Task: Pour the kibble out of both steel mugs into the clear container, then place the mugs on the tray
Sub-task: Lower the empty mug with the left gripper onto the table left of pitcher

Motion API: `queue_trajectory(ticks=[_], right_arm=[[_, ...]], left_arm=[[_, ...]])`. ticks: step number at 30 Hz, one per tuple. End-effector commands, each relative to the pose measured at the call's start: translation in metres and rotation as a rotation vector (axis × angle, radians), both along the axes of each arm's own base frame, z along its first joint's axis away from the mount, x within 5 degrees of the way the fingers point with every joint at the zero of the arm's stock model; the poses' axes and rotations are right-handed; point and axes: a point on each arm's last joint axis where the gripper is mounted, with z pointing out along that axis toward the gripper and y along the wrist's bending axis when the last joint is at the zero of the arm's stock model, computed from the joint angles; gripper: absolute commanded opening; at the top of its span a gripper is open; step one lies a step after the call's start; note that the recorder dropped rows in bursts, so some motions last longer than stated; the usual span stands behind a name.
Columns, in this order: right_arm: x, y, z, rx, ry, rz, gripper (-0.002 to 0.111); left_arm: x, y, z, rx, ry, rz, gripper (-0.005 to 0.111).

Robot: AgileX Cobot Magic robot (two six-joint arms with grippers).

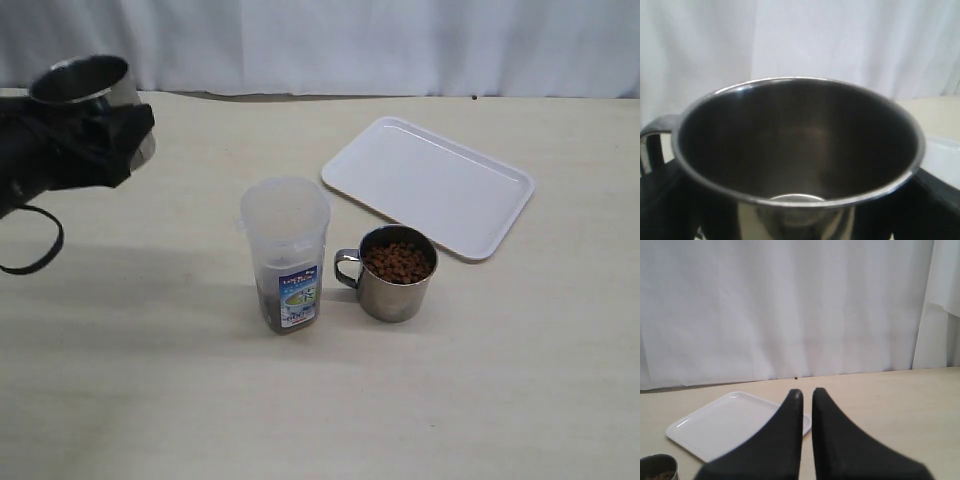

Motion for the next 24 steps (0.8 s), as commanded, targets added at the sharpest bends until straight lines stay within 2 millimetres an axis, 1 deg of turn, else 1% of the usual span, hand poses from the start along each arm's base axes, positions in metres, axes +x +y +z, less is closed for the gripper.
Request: queue_trajectory(ticks=[1,4,6,9,11,15,20,24], right_arm=[[0.0,0.0,-0.001,-0.003,-0.002,0.003,0.005],[0.0,0.0,-0.001,-0.003,-0.002,0.003,0.005],[0.0,0.0,-0.001,-0.003,-0.002,0.003,0.005],[0.0,0.0,-0.001,-0.003,-0.002,0.003,0.005],[0.0,0.0,-0.001,-0.003,-0.002,0.003,0.005],[0.0,0.0,-0.001,-0.003,-0.002,0.003,0.005],[0.0,0.0,-0.001,-0.003,-0.002,0.003,0.005],[0.0,0.0,-0.001,-0.003,-0.002,0.003,0.005]], left_arm=[[0.008,-0.005,-0.036,-0.005,0.043,-0.038,0.0],[0.013,-0.006,-0.066,0.012,0.084,-0.039,0.0],[0.014,-0.005,-0.084,0.063,0.102,-0.05,0.0],[0.014,-0.003,-0.102,0.099,0.122,-0.032,0.0],[0.015,-0.003,-0.104,0.077,0.095,-0.029,0.0],[0.019,-0.008,-0.101,0.075,0.063,-0.072,0.0],[0.036,-0.012,-0.108,0.19,0.156,-0.134,0.0],[0.042,-0.013,-0.111,0.234,0.196,-0.151,0.0]])
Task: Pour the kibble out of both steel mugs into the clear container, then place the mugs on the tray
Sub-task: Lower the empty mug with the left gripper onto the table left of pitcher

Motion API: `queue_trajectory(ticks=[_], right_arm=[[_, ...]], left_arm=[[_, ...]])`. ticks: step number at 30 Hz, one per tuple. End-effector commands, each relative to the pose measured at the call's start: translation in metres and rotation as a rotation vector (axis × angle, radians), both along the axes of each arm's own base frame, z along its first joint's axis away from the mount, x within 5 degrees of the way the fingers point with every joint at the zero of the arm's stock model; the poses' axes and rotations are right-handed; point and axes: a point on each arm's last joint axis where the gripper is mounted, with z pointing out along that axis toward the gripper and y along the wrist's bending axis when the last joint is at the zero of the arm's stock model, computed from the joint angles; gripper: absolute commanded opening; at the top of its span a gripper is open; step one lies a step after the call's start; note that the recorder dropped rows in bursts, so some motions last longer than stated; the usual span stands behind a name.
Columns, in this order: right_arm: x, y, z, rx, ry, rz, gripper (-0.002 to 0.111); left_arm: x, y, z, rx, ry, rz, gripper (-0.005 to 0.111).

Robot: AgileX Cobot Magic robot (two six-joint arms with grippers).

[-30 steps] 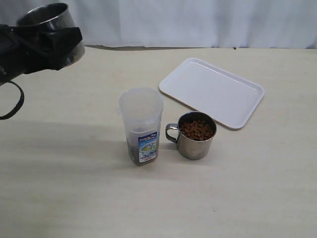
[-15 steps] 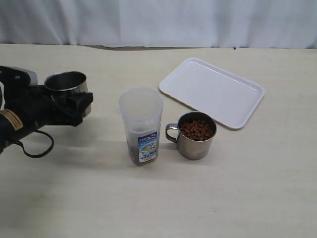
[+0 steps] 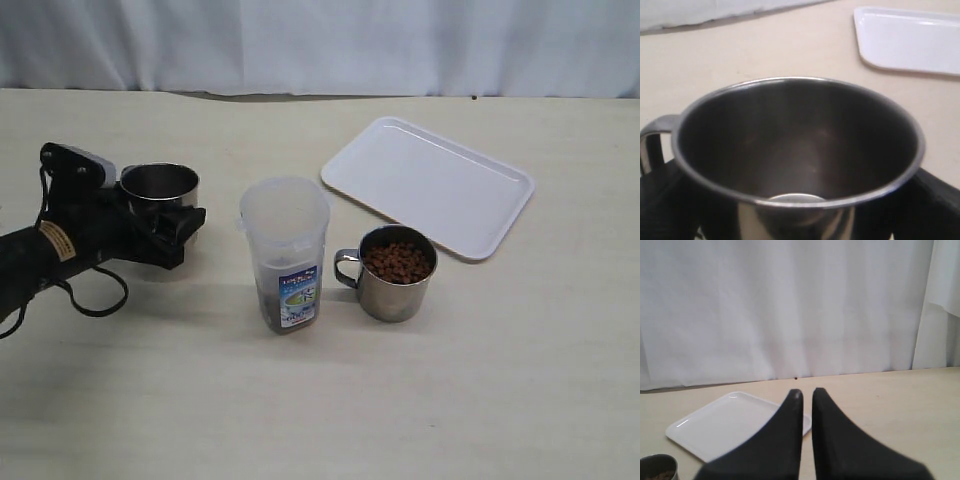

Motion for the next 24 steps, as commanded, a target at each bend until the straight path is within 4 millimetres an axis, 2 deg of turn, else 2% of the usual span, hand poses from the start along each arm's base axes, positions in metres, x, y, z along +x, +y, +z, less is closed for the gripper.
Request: queue_trajectory(ticks=[1,4,6,13,19,24], right_arm=[[0.0,0.0,-0.001,-0.003,-0.002,0.003,0.005],[0.0,0.0,-0.001,-0.003,-0.002,0.003,0.005],[0.0,0.0,-0.001,-0.003,-0.002,0.003,0.005],[0.0,0.0,-0.001,-0.003,-0.002,0.003,0.005],[0.0,0.0,-0.001,-0.003,-0.002,0.003,0.005],[0.0,0.0,-0.001,-0.003,-0.002,0.003,0.005]], left_arm=[[0.006,-0.001,-0.002,0.035,0.022,-0.02,0.0],[0.006,-0.002,-0.005,0.032,0.027,-0.023,0.001],[0.005,-0.002,-0.009,0.036,0.043,-0.026,0.006],[0.004,-0.003,-0.023,0.014,0.05,-0.04,0.04],[0.001,-0.006,-0.02,0.032,0.047,-0.09,0.076],[0.001,-0.004,-0.005,0.039,0.046,-0.068,0.09]])
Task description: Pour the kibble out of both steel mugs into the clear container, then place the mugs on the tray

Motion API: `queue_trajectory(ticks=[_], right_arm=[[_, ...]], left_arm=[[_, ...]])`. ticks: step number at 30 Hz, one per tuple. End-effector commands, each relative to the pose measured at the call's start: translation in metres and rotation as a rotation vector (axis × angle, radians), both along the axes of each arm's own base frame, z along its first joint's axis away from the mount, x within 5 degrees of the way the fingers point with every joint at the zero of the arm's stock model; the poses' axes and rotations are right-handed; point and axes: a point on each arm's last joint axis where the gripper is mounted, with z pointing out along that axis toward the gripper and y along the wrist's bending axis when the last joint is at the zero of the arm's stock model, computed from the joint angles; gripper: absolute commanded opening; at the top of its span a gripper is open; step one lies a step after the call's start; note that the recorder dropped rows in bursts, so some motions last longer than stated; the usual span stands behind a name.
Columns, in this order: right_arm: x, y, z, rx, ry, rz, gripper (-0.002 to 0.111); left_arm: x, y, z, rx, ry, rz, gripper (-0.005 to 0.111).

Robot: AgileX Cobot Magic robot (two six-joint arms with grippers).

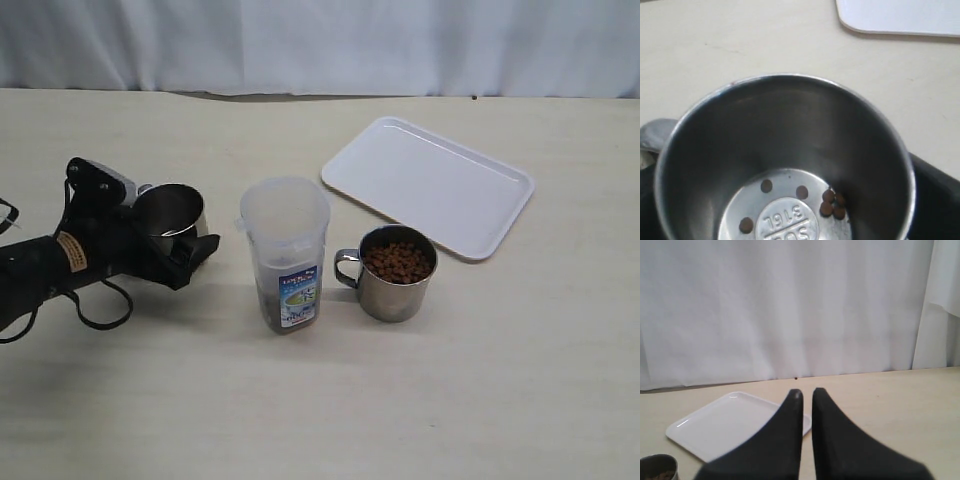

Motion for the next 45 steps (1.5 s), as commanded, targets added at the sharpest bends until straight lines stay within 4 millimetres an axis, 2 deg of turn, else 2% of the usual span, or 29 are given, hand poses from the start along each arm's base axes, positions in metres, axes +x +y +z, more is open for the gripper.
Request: queue_trajectory(ticks=[1,4,7,10,20,26,28,30,34,37,40,42,45], right_arm=[[0.0,0.0,-0.001,-0.003,-0.002,0.003,0.005],[0.0,0.0,-0.001,-0.003,-0.002,0.003,0.005],[0.0,0.0,-0.001,-0.003,-0.002,0.003,0.005],[0.0,0.0,-0.001,-0.003,-0.002,0.003,0.005],[0.0,0.0,-0.001,-0.003,-0.002,0.003,0.005],[0.0,0.0,-0.001,-0.003,-0.002,0.003,0.005],[0.0,0.0,-0.001,-0.003,-0.002,0.003,0.005],[0.0,0.0,-0.001,-0.003,-0.002,0.003,0.005],[0.0,0.0,-0.001,-0.003,-0.002,0.003,0.005],[0.0,0.0,-0.001,-0.003,-0.002,0.003,0.005],[0.0,0.0,-0.001,-0.003,-0.002,0.003,0.005],[0.0,0.0,-0.001,-0.003,-0.002,0.003,0.005],[0.0,0.0,-0.001,-0.003,-0.002,0.003,0.005]], left_arm=[[0.0,0.003,0.017,0.021,0.014,0.029,0.091],[-0.002,0.008,0.031,0.094,0.054,0.062,0.09],[-0.004,0.01,0.051,0.064,0.065,0.098,0.09],[-0.009,0.007,0.071,0.046,0.049,0.061,0.09],[-0.024,0.001,0.117,-0.039,0.001,-0.015,0.09],[-0.042,0.002,0.166,-0.138,-0.094,0.005,0.088],[-0.05,0.005,0.182,-0.159,-0.12,0.042,0.077],[-0.059,0.009,0.197,-0.16,-0.154,0.074,0.058],[-0.087,0.013,0.229,-0.177,-0.235,0.072,0.002],[-0.114,0.012,0.251,-0.215,-0.285,0.01,0.0],[-0.144,0.015,0.261,-0.271,-0.342,-0.003,0.0],[-0.165,0.021,0.263,-0.299,-0.398,0.036,0.0],[-0.196,0.035,0.249,-0.34,-0.453,0.156,0.0]])
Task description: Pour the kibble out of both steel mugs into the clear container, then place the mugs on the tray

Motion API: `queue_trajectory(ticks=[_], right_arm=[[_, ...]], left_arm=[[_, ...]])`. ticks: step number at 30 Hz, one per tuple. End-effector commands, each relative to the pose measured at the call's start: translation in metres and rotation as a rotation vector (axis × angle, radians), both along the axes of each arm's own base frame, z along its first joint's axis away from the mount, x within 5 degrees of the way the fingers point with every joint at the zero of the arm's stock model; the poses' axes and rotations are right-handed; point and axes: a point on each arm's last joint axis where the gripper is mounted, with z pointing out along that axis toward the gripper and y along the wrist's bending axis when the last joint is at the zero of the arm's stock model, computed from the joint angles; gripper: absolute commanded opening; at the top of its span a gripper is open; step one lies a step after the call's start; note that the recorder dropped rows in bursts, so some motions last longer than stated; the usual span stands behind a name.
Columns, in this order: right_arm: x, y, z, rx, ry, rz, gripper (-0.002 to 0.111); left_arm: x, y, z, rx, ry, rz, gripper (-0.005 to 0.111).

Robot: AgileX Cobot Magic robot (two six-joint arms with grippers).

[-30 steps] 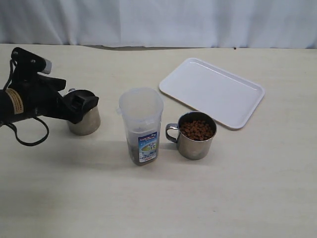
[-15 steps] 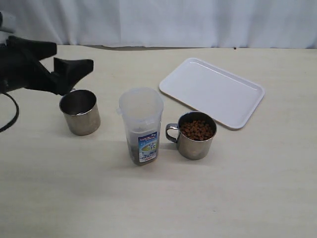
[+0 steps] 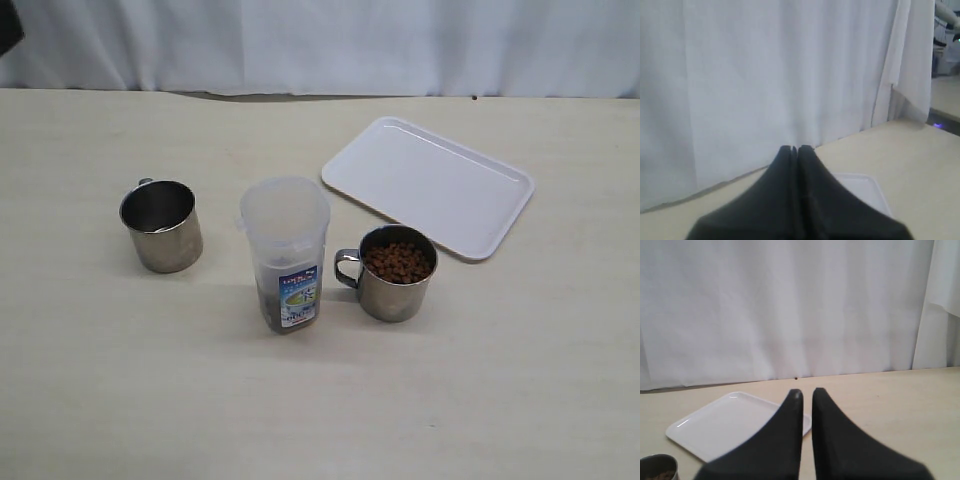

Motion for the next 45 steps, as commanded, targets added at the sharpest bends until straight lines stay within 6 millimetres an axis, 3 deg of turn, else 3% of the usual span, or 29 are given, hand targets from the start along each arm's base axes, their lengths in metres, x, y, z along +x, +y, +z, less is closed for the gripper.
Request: queue_trajectory(ticks=[1,9,18,21,24,32,38,45], right_arm=[[0.0,0.0,-0.001,-0.003,-0.002,0.003,0.005],[0.0,0.0,-0.001,-0.003,-0.002,0.003,0.005],[0.0,0.0,-0.001,-0.003,-0.002,0.003,0.005],[0.0,0.0,-0.001,-0.003,-0.002,0.003,0.005],[0.0,0.0,-0.001,-0.003,-0.002,0.003,0.005],[0.0,0.0,-0.001,-0.003,-0.003,0.003,0.005],[0.0,0.0,-0.001,-0.003,-0.003,0.003,0.005],[0.0,0.0,-0.001,-0.003,-0.003,0.003,0.005]], left_arm=[[-0.048,0.02,-0.015,-0.129,-0.077,0.152,0.0],[-0.098,0.044,-0.056,-0.216,-0.231,0.324,0.0],[-0.091,0.046,-0.076,-0.161,-0.179,0.364,0.0],[-0.091,0.038,-0.085,-0.121,-0.212,0.278,0.0],[-0.092,0.033,-0.092,-0.186,-0.272,0.216,0.0],[-0.086,0.047,-0.098,-0.148,-0.222,0.392,0.0],[-0.081,0.055,-0.116,-0.074,-0.035,0.494,0.0],[-0.081,0.055,-0.124,-0.038,0.038,0.502,0.0]])
